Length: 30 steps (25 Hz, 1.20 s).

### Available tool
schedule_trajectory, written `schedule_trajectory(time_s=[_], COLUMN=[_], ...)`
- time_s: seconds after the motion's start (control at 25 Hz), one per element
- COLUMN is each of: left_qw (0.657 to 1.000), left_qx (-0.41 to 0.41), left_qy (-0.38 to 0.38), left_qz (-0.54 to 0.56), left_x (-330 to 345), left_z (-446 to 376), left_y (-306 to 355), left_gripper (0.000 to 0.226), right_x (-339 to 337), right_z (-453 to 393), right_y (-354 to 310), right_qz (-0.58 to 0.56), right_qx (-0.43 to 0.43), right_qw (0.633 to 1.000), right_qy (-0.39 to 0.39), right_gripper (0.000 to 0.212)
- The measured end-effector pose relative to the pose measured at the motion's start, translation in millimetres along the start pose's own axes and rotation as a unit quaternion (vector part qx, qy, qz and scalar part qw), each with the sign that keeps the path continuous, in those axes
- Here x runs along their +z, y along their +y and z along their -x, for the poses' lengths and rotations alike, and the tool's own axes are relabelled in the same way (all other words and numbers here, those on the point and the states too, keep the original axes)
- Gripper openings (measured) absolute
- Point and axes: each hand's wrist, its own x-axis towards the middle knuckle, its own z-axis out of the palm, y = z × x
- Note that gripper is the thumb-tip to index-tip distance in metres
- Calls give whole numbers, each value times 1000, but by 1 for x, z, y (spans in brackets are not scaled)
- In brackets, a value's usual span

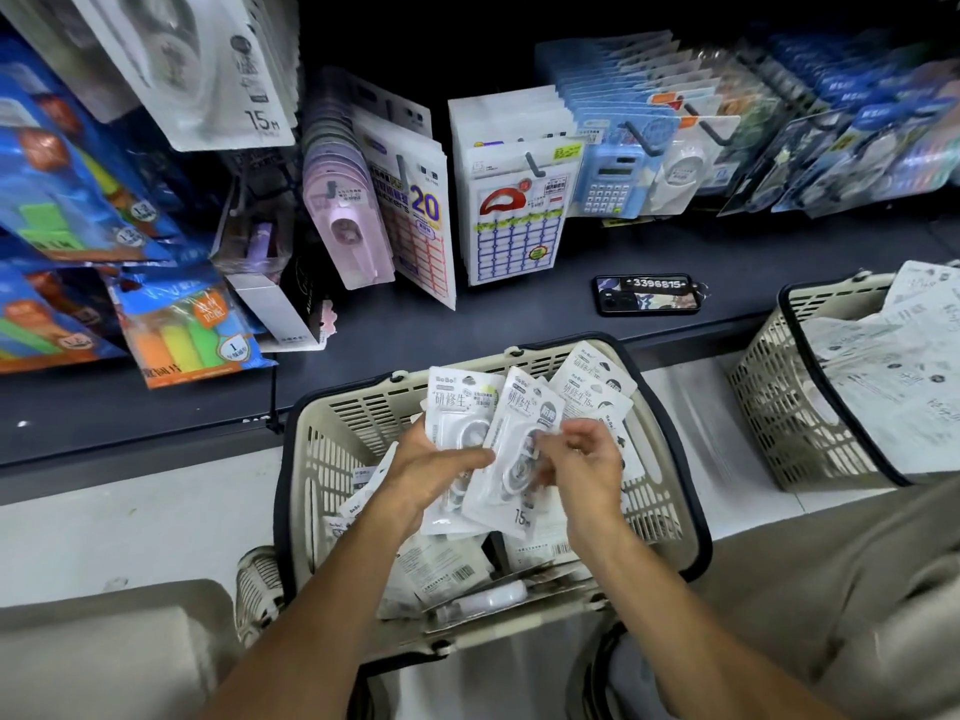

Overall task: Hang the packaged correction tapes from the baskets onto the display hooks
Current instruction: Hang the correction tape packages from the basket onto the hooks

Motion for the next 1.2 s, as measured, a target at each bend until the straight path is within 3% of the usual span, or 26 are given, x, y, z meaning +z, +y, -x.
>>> schedule_trajectory(time_s=[0.04,0.08,0.2,0.28,0.36,0.44,0.52,0.64,0.8,0.88,1.04,1.2], left_qw=[1000,1000,998,998,999,999,999,997,990,992,999,999], left_qx=[-6,-13,-38,-38,-33,-28,-18,-1,36,47,19,2], left_qy=[4,6,-41,-43,5,34,47,72,128,104,39,-38], left_qz=[-3,5,29,12,6,5,-16,-24,-45,-60,3,19], left_x=[-2,-3,-2,-3,-6,-9,-7,-3,-2,2,-2,-10], left_z=[-1,-2,-3,-4,-7,-8,-8,-8,-11,-11,-4,5], left_y=[-2,-3,-2,1,3,3,3,0,6,7,10,12], left_gripper=[43,41,51,66,61,58,65,67,66,68,32,64], right_x=[-3,-4,11,15,5,-15,-30,-27,-3,12,24,22], right_z=[-3,-5,4,2,-8,-17,-21,-16,-9,-1,14,21], right_y=[-1,-1,2,16,19,27,37,40,6,-11,-19,-9], right_qz=[40,76,168,207,223,395,462,471,395,333,211,235], right_qx=[37,75,76,54,72,66,107,81,-107,-141,-142,-180], right_qw=[997,993,971,955,966,916,879,878,912,928,949,941], right_qy=[52,45,-152,-204,-109,29,38,-36,-29,-92,-184,-162], right_gripper=[38,46,44,46,41,40,44,24,16,20,9,24])
